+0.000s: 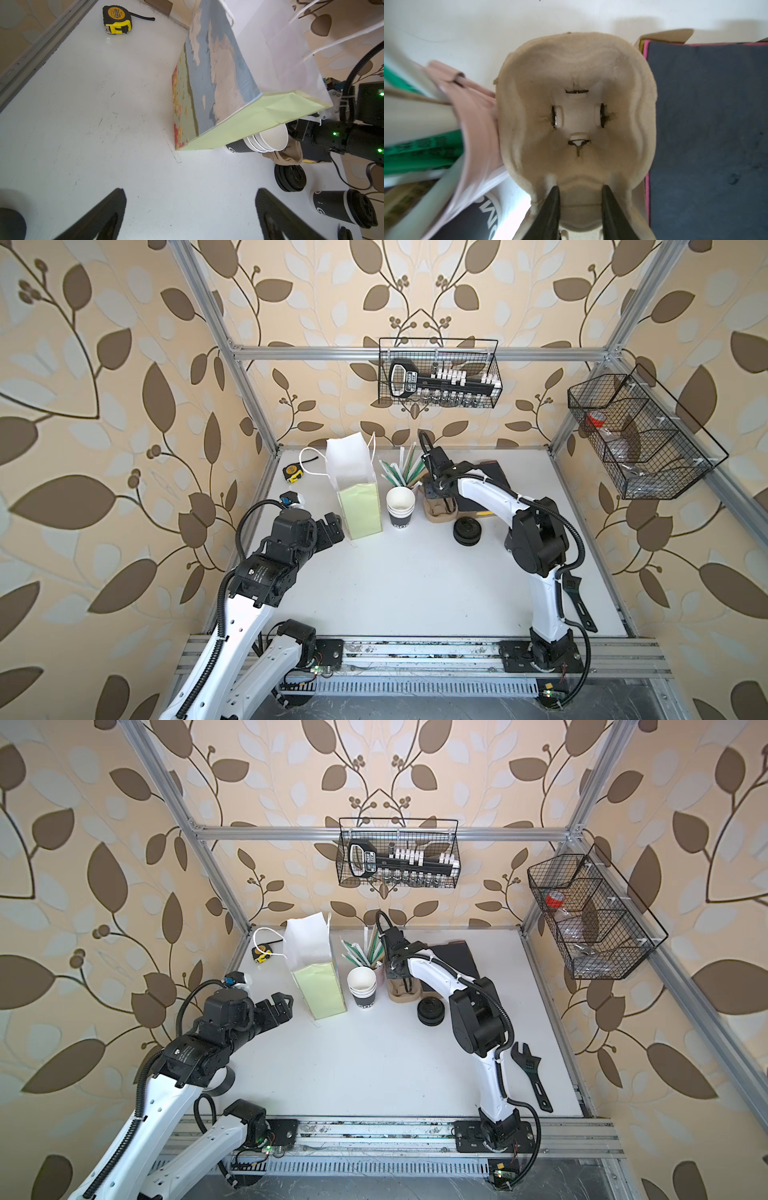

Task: Pack a coffee takeout order
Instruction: Pick up the cup tray from the cup tray.

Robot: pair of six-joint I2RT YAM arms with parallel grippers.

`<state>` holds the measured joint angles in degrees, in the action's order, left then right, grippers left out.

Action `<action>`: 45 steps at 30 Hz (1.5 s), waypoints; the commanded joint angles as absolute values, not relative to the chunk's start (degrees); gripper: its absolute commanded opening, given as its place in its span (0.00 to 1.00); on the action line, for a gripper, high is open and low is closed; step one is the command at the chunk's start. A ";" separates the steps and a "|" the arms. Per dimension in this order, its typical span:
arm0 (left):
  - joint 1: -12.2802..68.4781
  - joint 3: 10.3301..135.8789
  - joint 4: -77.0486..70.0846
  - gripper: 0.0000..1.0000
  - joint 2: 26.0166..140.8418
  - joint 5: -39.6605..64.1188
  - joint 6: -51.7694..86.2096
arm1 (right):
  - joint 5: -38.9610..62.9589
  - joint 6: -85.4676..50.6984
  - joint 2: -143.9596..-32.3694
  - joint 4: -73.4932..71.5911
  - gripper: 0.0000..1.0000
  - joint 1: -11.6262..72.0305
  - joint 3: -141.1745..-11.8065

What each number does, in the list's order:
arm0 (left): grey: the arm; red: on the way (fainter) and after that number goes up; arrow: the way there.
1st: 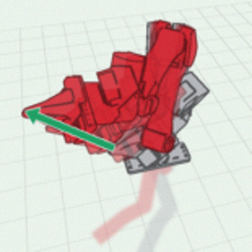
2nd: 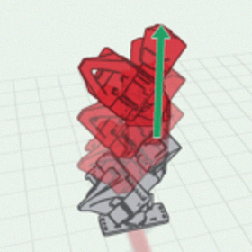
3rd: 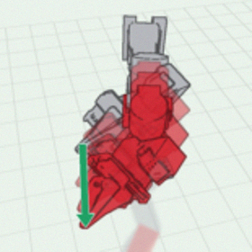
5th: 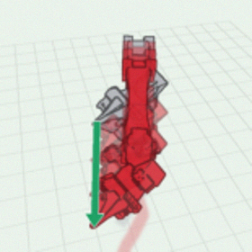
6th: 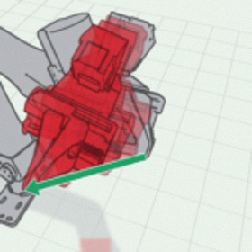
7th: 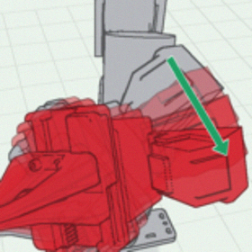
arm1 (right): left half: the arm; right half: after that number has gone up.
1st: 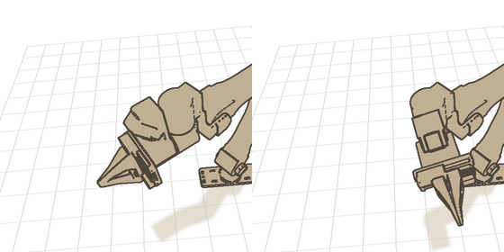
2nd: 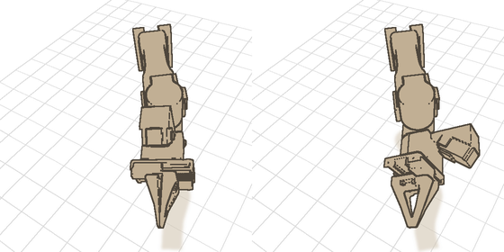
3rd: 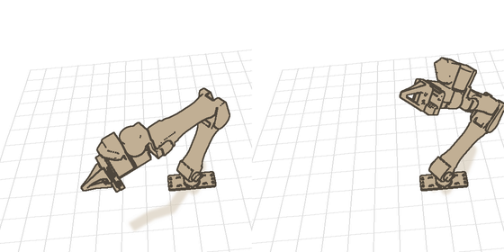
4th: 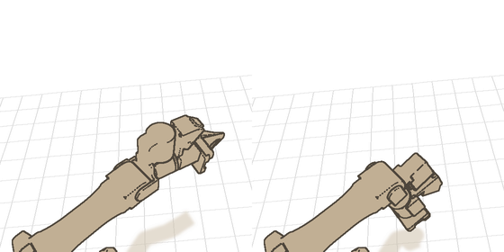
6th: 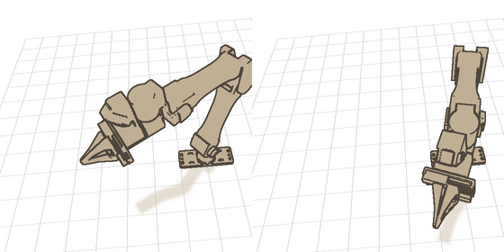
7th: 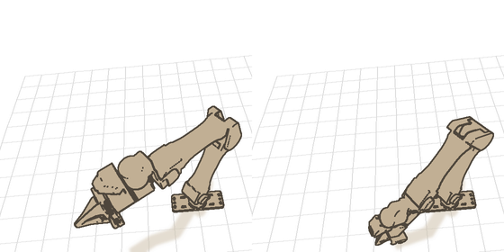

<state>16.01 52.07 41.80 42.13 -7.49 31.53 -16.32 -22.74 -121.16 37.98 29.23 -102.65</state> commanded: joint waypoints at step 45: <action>15.29 53.17 41.06 0.99 42.14 -6.90 30.37 | -17.71 -23.12 -102.51 37.62 0.33 29.25 -93.31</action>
<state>16.01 52.10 41.82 42.24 -7.42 31.48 -16.53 -23.29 -104.95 35.97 29.23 -95.98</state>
